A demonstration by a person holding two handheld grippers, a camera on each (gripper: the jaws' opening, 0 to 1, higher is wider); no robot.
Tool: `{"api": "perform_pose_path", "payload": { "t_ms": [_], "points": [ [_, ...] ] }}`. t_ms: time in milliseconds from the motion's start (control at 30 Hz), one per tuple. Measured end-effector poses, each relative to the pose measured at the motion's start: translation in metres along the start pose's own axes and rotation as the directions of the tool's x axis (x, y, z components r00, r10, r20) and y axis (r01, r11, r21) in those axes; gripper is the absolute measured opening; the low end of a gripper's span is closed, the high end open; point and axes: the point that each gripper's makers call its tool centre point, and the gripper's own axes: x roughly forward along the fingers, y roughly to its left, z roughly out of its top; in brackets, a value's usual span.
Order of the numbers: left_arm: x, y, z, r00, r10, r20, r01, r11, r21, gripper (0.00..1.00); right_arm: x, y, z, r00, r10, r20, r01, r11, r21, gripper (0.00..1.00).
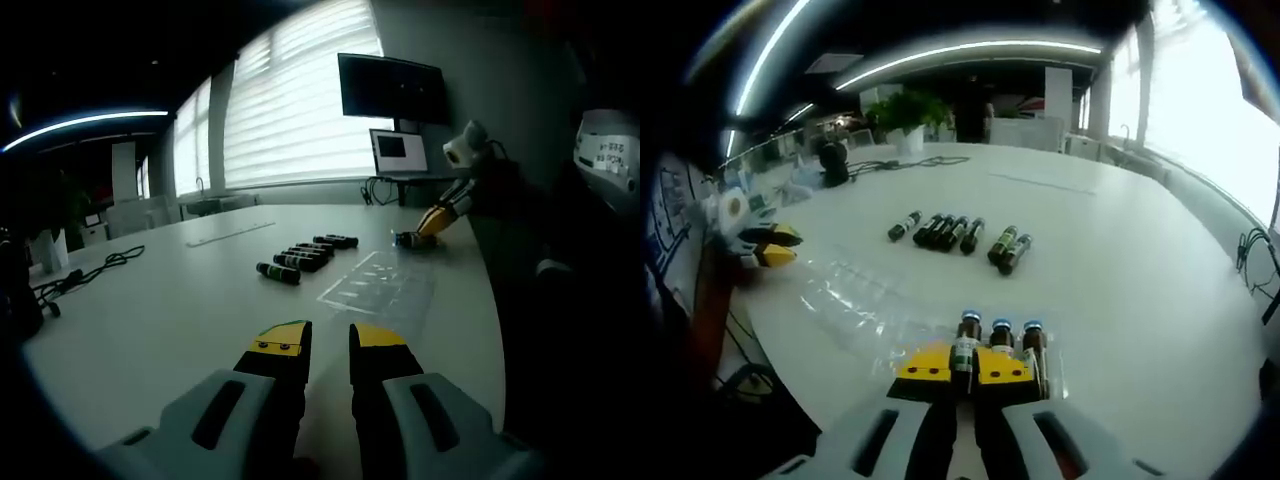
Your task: Grip medicine bottles put into box
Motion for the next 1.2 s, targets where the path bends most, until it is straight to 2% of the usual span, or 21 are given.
{"api": "perform_pose_path", "payload": {
  "t_ms": [300, 500, 533, 567, 600, 667, 767, 833, 867, 900, 967, 1200],
  "points": [
    [0.000, -0.001, 0.000, 1.000, 0.002, -0.003, -0.002, 1.000, 0.002, 0.09, 0.000, -0.001, -0.001, 0.999, 0.027, -0.036, -0.027, 1.000, -0.001, 0.01],
    [0.000, 0.000, 0.000, 1.000, 0.001, -0.003, -0.001, 1.000, 0.001, 0.09, 0.003, 0.001, 0.000, 0.999, 0.019, -0.046, -0.020, 1.000, -0.019, 0.00],
    [0.000, 0.000, 0.000, 1.000, 0.002, -0.003, -0.002, 1.000, 0.001, 0.09, 0.003, 0.002, -0.007, 0.994, 0.024, -0.102, -0.028, 0.999, -0.039, 0.00],
    [0.000, -0.001, 0.000, 1.000, 0.001, -0.004, -0.001, 1.000, 0.001, 0.09, 0.002, -0.010, 0.006, 0.998, -0.034, -0.050, 0.032, 0.998, -0.047, 0.00],
    [0.000, -0.001, 0.000, 1.000, 0.001, -0.003, -0.001, 1.000, 0.002, 0.09, 0.004, -0.010, 0.011, 1.000, -0.003, -0.029, 0.002, 1.000, -0.026, 0.00],
    [0.000, -0.001, 0.000, 1.000, 0.001, -0.001, -0.001, 1.000, 0.000, 0.09, 0.007, -0.007, 0.007, 0.999, -0.012, -0.032, 0.011, 0.999, -0.041, 0.00],
    [0.000, -0.001, 0.000, 1.000, 0.000, 0.000, 0.000, 1.000, -0.001, 0.09, 0.006, -0.003, 0.000, 0.999, -0.007, -0.046, 0.006, 1.000, -0.008, 0.00],
    [0.000, -0.001, 0.000, 1.000, -0.001, 0.000, 0.001, 1.000, 0.001, 0.09, 0.006, -0.007, 0.002, 0.999, -0.035, -0.029, 0.034, 0.999, -0.035, 0.00],
    [0.000, -0.001, 0.000, 1.000, -0.001, 0.000, 0.001, 1.000, 0.001, 0.09, 0.005, -0.003, 0.001, 0.999, -0.033, -0.026, 0.033, 0.999, -0.026, 0.00],
    [0.000, -0.001, 0.000, 1.000, -0.001, 0.000, 0.001, 1.000, 0.000, 0.09, 0.006, 0.001, -0.003, 0.999, -0.004, -0.049, 0.005, 1.000, 0.015, 0.00],
    [0.000, -0.001, 0.001, 1.000, -0.001, 0.003, 0.001, 1.000, -0.003, 0.09, 0.006, -0.004, 0.000, 0.999, -0.029, -0.033, 0.029, 1.000, -0.003, 0.00],
    [0.000, -0.001, 0.001, 1.000, 0.002, 0.005, -0.002, 1.000, 0.000, 0.09, 0.005, -0.002, -0.002, 0.999, -0.034, -0.033, 0.034, 0.999, 0.016, 0.00]
  ]
}}
